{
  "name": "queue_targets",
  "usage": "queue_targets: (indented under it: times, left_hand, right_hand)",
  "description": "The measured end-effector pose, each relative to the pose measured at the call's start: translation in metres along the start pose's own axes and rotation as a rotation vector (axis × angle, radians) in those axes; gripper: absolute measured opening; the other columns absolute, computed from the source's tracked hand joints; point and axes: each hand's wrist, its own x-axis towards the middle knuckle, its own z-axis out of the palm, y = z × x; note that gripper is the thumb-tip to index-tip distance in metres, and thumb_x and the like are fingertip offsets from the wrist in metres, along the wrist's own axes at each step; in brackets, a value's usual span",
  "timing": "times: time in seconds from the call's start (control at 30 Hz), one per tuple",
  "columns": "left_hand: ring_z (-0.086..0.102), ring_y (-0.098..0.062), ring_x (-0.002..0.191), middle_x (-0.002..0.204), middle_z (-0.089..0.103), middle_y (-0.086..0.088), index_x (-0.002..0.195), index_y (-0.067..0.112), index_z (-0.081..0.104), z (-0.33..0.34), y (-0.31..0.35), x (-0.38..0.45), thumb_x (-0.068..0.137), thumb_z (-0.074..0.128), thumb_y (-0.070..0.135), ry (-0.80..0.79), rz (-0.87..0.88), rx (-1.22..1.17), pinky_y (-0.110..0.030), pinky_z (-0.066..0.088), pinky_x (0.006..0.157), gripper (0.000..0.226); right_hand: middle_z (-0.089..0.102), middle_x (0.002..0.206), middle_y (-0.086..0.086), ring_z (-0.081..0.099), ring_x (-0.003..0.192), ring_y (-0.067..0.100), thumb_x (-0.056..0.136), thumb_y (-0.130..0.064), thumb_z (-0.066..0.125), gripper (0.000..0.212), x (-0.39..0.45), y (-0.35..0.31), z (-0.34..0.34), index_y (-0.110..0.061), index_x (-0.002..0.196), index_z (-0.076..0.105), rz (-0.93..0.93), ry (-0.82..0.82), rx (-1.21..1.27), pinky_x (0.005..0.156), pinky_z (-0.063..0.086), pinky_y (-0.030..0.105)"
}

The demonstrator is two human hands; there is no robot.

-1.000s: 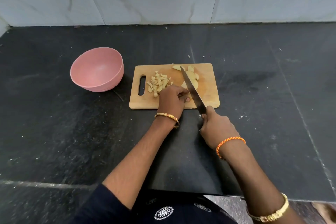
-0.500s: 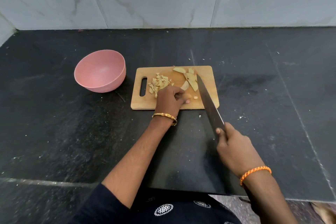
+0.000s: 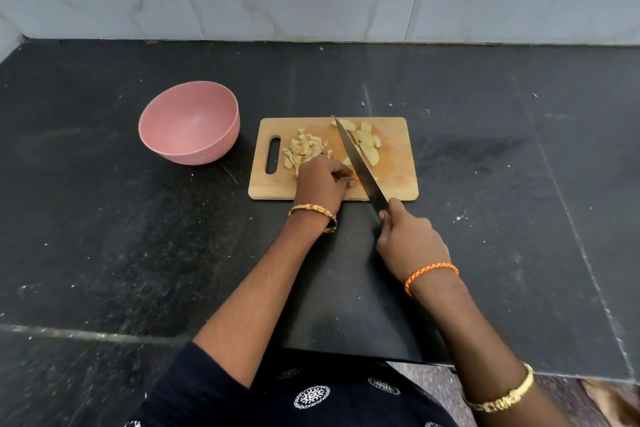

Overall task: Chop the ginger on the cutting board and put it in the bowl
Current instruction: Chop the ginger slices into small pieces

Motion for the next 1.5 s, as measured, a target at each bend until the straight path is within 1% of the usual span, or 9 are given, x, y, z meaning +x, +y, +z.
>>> queue_targets:
  times: [0.1,0.23,0.3,0.43,0.63,0.97,1.2,1.3,1.5]
  left_hand:
    - [0.062,-0.013,0.087,0.097,0.071,-0.007,0.095,0.007,0.073,0.002,0.001,-0.001,0.079,0.071,0.008,0.012,-0.012,0.015,-0.013,0.041,0.080,0.016]
    - [0.062,-0.016,0.088,0.096,0.071,-0.008,0.097,0.007,0.073,0.005,0.004,-0.005,0.083,0.065,0.008,0.068,0.018,0.058,-0.014,0.040,0.075,0.016]
    - [0.062,-0.016,0.091,0.097,0.071,-0.009,0.097,0.007,0.073,0.004,0.004,-0.002,0.084,0.066,0.010,0.053,0.002,0.054,-0.014,0.040,0.079,0.015]
    - [0.062,-0.010,0.092,0.097,0.072,-0.005,0.096,0.008,0.073,0.000,0.003,-0.001,0.080,0.071,0.013,0.016,-0.026,0.007,-0.013,0.040,0.085,0.017]
    - [0.061,-0.016,0.099,0.102,0.071,-0.008,0.099,0.007,0.072,-0.006,0.004,0.001,0.079,0.072,0.011,-0.045,-0.077,0.009,-0.020,0.042,0.092,0.020]
    - [0.062,-0.013,0.092,0.095,0.072,-0.006,0.093,0.008,0.074,-0.006,0.000,0.003,0.079,0.072,0.012,-0.036,-0.094,0.008,-0.016,0.040,0.084,0.015]
    - [0.060,-0.019,0.101,0.103,0.071,-0.005,0.096,0.011,0.074,-0.006,-0.001,0.012,0.080,0.070,0.010,-0.103,-0.110,0.100,-0.017,0.038,0.085,0.017]
    - [0.062,-0.018,0.096,0.097,0.072,-0.005,0.091,0.011,0.075,-0.006,-0.001,0.009,0.079,0.069,0.008,-0.069,-0.082,0.095,-0.019,0.043,0.085,0.013]
    - [0.064,-0.019,0.090,0.092,0.073,-0.006,0.091,0.010,0.074,-0.002,-0.002,-0.001,0.080,0.067,0.009,0.044,-0.015,0.089,-0.029,0.051,0.085,0.013]
  right_hand:
    - [0.040,0.073,0.006,0.047,0.076,0.032,0.099,-0.023,0.033,0.016,0.001,-0.009,-0.003,-0.015,0.112,0.039,0.030,-0.056,-0.055,0.067,0.039,0.035]
    - [0.052,0.092,0.014,0.050,0.080,0.032,0.097,-0.017,0.036,0.014,-0.005,-0.008,0.001,-0.015,0.110,0.036,0.069,-0.119,-0.073,0.066,0.039,0.035]
    - [0.048,0.084,0.010,0.048,0.076,0.031,0.098,-0.019,0.035,0.005,-0.013,0.000,0.003,-0.017,0.100,0.032,0.075,-0.121,-0.060,0.065,0.039,0.034]
    - [0.043,0.072,0.006,0.049,0.075,0.036,0.100,-0.030,0.030,0.014,-0.027,0.014,0.001,-0.018,0.093,0.033,0.049,-0.059,-0.014,0.065,0.038,0.034]
    - [0.044,0.072,0.008,0.055,0.079,0.039,0.100,-0.031,0.032,0.020,-0.013,0.010,-0.001,-0.015,0.103,0.044,-0.006,0.051,0.044,0.063,0.037,0.035]
    - [0.051,0.080,0.011,0.053,0.075,0.033,0.101,-0.032,0.029,0.022,0.006,-0.004,0.002,-0.016,0.106,0.042,-0.041,-0.017,-0.022,0.067,0.045,0.036]
    - [0.050,0.081,0.010,0.055,0.078,0.032,0.101,-0.032,0.029,0.022,0.011,-0.008,-0.004,-0.015,0.110,0.041,-0.019,-0.069,-0.068,0.068,0.047,0.037]
    - [0.043,0.074,0.007,0.046,0.072,0.029,0.100,-0.027,0.030,0.018,0.008,-0.013,-0.002,-0.016,0.112,0.039,0.006,-0.064,-0.103,0.064,0.039,0.033]
    - [0.049,0.089,0.010,0.052,0.080,0.030,0.097,-0.016,0.037,0.021,0.005,-0.019,0.004,-0.016,0.118,0.036,0.034,-0.117,-0.137,0.066,0.041,0.035]
